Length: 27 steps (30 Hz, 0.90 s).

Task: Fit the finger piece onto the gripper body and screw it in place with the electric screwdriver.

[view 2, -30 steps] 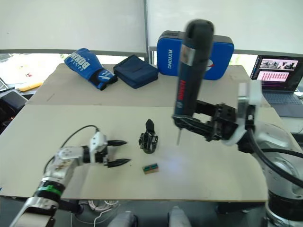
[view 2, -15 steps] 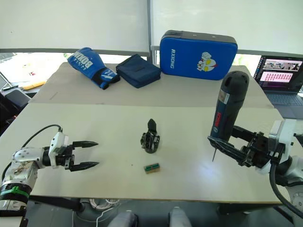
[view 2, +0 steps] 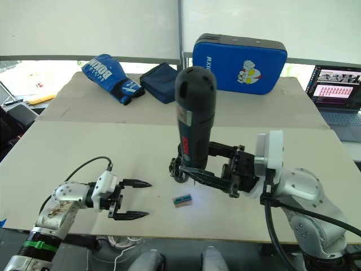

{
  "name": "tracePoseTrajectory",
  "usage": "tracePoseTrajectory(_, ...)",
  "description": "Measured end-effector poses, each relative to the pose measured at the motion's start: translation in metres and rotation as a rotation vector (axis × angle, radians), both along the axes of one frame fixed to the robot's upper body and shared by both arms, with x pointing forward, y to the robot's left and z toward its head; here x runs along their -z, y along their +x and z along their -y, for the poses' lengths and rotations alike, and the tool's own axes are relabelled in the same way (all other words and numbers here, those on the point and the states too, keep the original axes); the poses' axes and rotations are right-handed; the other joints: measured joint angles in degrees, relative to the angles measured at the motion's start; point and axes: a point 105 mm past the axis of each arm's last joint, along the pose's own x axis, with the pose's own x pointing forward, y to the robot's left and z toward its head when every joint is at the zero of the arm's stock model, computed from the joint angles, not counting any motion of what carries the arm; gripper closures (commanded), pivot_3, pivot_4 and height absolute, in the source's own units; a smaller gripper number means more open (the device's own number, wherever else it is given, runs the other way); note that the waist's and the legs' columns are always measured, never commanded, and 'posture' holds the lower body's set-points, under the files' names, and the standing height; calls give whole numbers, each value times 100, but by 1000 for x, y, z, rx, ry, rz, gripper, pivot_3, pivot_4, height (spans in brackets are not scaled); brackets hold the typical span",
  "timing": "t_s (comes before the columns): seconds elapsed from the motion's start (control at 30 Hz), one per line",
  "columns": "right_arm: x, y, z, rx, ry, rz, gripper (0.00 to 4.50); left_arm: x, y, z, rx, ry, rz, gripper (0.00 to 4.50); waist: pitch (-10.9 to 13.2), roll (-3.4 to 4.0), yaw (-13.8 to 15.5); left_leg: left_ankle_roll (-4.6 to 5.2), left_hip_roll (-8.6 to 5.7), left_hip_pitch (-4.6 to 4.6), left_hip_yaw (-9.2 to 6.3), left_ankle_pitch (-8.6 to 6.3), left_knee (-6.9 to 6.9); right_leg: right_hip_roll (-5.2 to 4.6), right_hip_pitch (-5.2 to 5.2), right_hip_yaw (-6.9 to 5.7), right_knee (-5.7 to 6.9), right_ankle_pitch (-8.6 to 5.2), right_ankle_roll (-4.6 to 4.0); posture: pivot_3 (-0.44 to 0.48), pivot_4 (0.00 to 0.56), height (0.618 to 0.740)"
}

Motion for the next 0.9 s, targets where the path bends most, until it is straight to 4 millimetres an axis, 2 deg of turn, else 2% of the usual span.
tracePoseTrajectory(0.13,14,1,-17,-67,-6,-44,2567,12,0,23,21,11,-18,55,0,0,-6,0,2,0,1,0,0,3,-2,0,1,0,0,0,150,740)
tracePoseTrajectory(0.33,27,6,-27,-91,-16,-50,2567,21,2,42,12,28,1,55,0,0,-4,0,0,5,2,0,0,2,0,2,4,1,-1,0,150,740)
tracePoseTrajectory(0.57,40,13,-28,-86,-45,-46,2567,22,6,56,10,17,42,55,-2,2,40,0,-8,11,3,0,1,-3,9,3,3,2,2,0,150,740)
tracePoseTrajectory(0.9,48,21,-26,-67,-57,-42,2567,21,8,64,23,6,50,55,-2,2,39,0,-8,12,5,0,2,-3,8,7,5,2,2,0,150,740)
